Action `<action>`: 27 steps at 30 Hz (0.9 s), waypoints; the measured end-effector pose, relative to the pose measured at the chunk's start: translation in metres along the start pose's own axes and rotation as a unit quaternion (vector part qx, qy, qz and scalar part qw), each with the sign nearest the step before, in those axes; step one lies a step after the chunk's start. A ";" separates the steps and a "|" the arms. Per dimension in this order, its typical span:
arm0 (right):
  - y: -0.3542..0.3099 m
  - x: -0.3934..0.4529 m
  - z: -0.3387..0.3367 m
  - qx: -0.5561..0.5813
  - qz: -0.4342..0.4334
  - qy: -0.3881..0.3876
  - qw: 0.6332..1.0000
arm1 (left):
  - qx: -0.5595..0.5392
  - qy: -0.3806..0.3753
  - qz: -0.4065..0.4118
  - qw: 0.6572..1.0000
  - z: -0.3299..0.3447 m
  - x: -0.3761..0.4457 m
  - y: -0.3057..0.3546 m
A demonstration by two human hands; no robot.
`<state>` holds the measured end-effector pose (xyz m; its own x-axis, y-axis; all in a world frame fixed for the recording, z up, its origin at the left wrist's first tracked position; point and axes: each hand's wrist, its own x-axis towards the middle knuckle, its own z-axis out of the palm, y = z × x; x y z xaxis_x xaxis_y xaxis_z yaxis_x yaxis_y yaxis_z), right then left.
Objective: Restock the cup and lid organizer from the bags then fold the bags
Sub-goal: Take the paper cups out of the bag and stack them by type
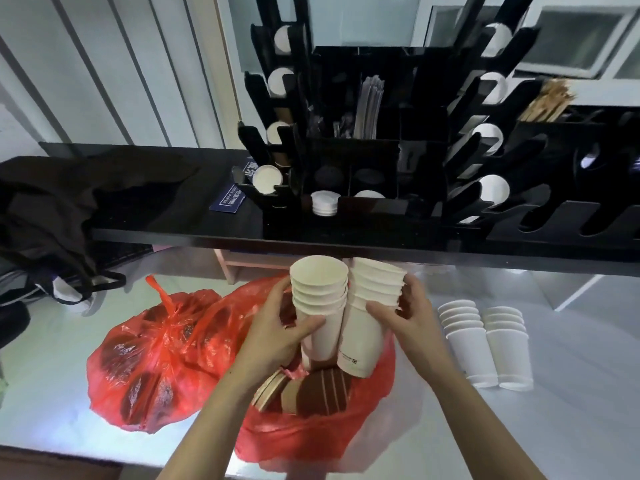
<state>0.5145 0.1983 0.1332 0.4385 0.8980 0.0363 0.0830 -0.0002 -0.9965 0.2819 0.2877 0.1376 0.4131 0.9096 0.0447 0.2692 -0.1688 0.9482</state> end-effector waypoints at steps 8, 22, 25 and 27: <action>-0.011 -0.013 -0.097 0.003 -0.011 0.074 0.997 | -0.045 -0.066 0.033 0.996 0.093 0.015 0.059; 0.032 -0.037 -0.318 -0.064 0.071 0.165 0.982 | -0.012 -0.186 -0.063 0.980 0.329 0.020 0.085; 0.056 -0.039 -0.361 -0.080 0.096 0.168 0.978 | 0.017 -0.180 -0.079 0.980 0.373 0.018 0.091; 0.071 -0.040 -0.385 -0.085 0.109 0.170 0.976 | 0.059 -0.171 -0.089 0.979 0.399 0.016 0.098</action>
<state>0.8472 -0.0068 0.0897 0.7320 0.6698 -0.1245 0.0884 -0.2746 -0.9575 0.6619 0.1345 0.1058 0.6128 0.7512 -0.2454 0.4533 -0.0798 0.8878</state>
